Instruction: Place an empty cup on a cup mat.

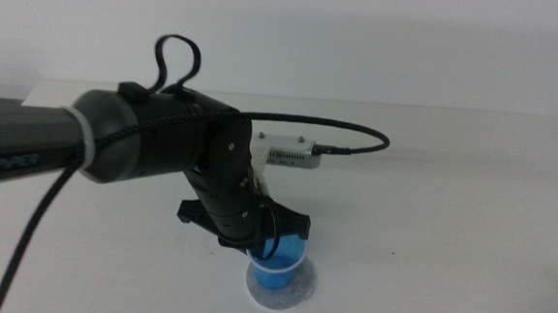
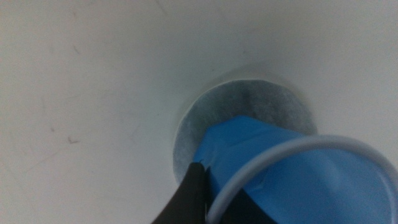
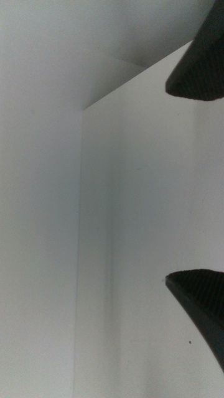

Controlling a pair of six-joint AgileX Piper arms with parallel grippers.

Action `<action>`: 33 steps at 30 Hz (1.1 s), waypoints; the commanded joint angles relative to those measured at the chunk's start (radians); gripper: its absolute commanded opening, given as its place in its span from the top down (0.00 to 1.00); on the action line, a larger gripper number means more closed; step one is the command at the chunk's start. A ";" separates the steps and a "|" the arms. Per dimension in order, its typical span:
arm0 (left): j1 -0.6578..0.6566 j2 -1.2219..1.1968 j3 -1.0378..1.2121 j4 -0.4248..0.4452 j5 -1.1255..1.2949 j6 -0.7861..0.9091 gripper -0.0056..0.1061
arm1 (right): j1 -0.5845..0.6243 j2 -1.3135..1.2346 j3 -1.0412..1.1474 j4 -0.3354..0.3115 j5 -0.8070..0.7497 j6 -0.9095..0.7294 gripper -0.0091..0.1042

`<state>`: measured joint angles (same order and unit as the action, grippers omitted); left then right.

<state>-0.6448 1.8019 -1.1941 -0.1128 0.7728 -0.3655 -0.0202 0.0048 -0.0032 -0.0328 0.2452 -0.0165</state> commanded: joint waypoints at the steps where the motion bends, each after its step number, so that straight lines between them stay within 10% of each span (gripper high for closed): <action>1: -0.004 0.014 0.005 -0.014 -0.010 -0.009 0.97 | 0.002 -0.005 0.003 -0.005 -0.007 -0.004 0.10; 8: -0.002 0.004 0.005 -0.039 0.008 -0.007 0.76 | 0.002 -0.005 0.003 -0.005 -0.007 -0.004 0.10; 15: 0.048 -0.148 0.013 0.000 0.122 0.023 0.11 | 0.002 -0.005 0.003 -0.005 -0.007 -0.004 0.10; 33: 0.059 -1.066 0.447 0.542 0.069 -0.208 0.11 | 0.002 -0.005 0.003 -0.005 -0.007 -0.004 0.10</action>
<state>-0.5959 0.7897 -0.7886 0.3912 0.8711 -0.5404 -0.0202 0.0048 -0.0032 -0.0328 0.2452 -0.0165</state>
